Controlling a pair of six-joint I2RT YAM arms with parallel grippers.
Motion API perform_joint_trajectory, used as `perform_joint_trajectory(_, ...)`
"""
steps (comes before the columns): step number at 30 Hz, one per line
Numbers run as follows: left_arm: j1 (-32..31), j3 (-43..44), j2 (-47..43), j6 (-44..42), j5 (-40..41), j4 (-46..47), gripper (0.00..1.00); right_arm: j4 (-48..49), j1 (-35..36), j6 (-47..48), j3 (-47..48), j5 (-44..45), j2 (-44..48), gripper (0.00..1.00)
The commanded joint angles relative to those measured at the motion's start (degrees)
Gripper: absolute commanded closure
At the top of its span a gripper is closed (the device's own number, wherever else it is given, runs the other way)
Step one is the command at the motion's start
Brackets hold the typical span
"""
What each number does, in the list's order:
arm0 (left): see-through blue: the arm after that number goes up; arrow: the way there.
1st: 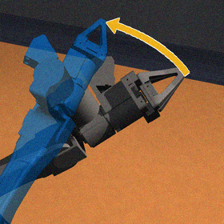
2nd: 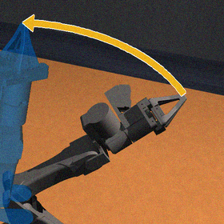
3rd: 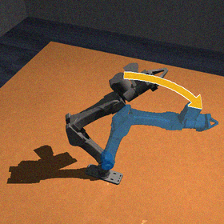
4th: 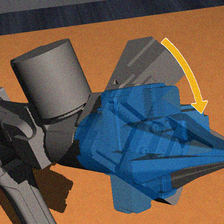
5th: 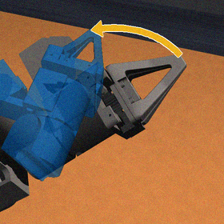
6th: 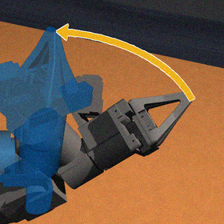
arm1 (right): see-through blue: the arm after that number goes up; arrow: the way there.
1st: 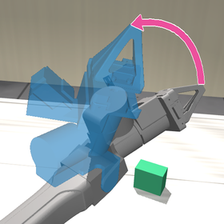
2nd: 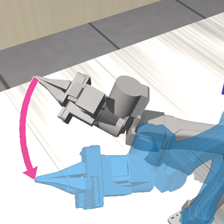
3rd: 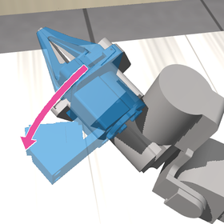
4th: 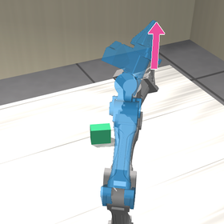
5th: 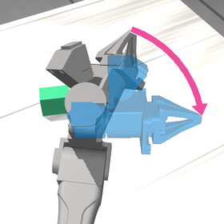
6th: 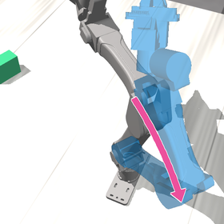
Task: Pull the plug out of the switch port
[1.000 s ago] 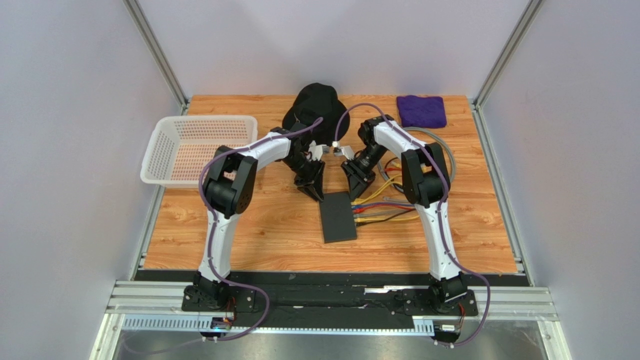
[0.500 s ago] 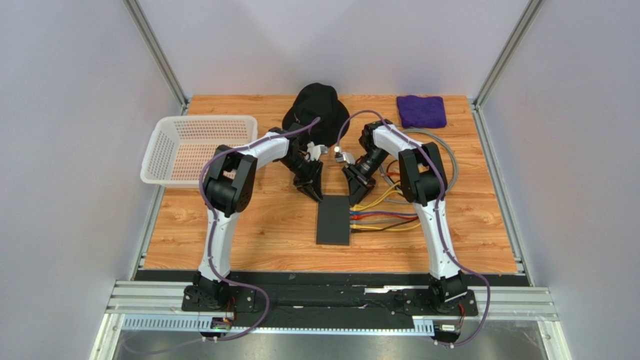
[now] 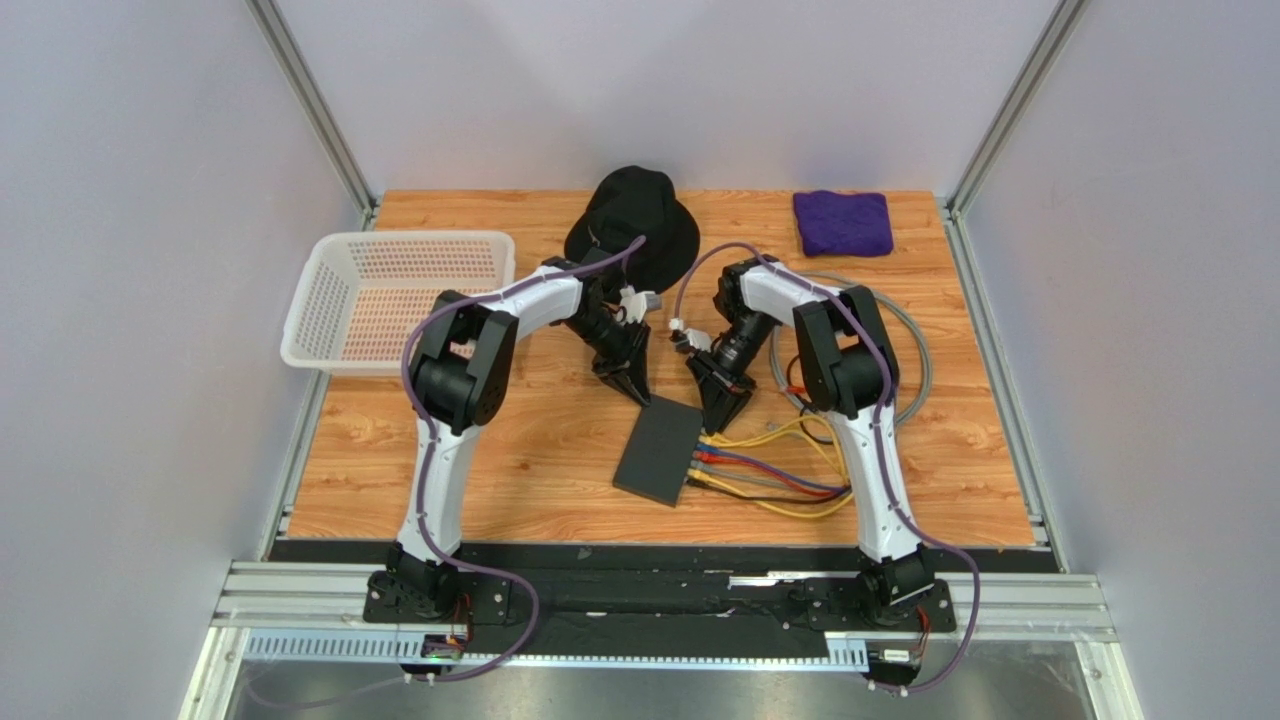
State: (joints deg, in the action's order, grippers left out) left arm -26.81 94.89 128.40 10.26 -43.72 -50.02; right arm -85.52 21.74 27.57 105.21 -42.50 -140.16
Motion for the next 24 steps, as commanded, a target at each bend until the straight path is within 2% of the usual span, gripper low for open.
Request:
perform_joint_trajectory(1,-0.35,0.21,2.03,-0.07,3.91,6.25,1.00,14.06,2.35,-2.70,-5.62,17.79,-0.39,0.87)
perform_joint_trajectory(7,-0.18,0.47,2.12,0.29,4.35,6.43,1.00,15.99,2.17,-4.10,-9.49,25.26,2.43,0.90)
perform_joint_trajectory(16,0.35,1.26,2.12,0.11,6.02,6.34,1.00,14.59,0.33,-6.04,-9.59,28.61,5.42,0.93)
perform_joint_trajectory(19,1.32,1.09,1.77,-0.68,7.25,6.07,1.00,14.76,-1.34,-6.65,-5.55,31.67,6.03,0.96)
perform_joint_trajectory(24,4.12,0.65,0.28,-2.70,9.88,5.38,1.00,16.34,-4.07,-3.95,11.31,39.15,3.84,0.98)
